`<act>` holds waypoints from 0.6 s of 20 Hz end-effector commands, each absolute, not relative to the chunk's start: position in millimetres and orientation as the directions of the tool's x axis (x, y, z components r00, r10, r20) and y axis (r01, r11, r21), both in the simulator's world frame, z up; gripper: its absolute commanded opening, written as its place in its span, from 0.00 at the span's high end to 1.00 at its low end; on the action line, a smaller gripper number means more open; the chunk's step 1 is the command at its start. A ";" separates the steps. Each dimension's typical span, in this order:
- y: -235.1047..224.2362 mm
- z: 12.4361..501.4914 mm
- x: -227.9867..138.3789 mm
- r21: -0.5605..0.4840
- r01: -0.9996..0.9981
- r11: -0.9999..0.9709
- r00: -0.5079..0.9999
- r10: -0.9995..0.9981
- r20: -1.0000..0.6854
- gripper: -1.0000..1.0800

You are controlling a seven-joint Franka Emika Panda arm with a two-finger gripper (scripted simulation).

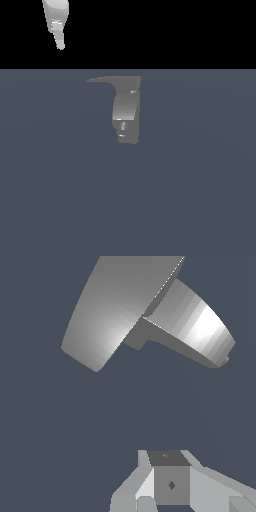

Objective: Turn on the faucet by rotating a designated handle.

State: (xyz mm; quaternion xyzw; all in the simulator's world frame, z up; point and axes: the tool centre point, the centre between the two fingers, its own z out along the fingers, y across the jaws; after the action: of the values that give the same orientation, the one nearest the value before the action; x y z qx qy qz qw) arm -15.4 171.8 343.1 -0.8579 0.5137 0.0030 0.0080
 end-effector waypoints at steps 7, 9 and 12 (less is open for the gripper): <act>168.8 316.2 36.7 -0.007 -0.954 -0.299 0.299 -0.954 -0.009 1.00; 166.3 309.2 50.2 -0.006 -0.968 -0.251 0.251 -0.968 -0.008 1.00; 160.8 298.0 71.6 -0.005 -0.985 -0.174 0.174 -0.985 -0.005 1.00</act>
State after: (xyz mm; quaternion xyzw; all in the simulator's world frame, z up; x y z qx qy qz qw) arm 60.7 163.8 304.0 -0.7792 0.6267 0.0013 0.0043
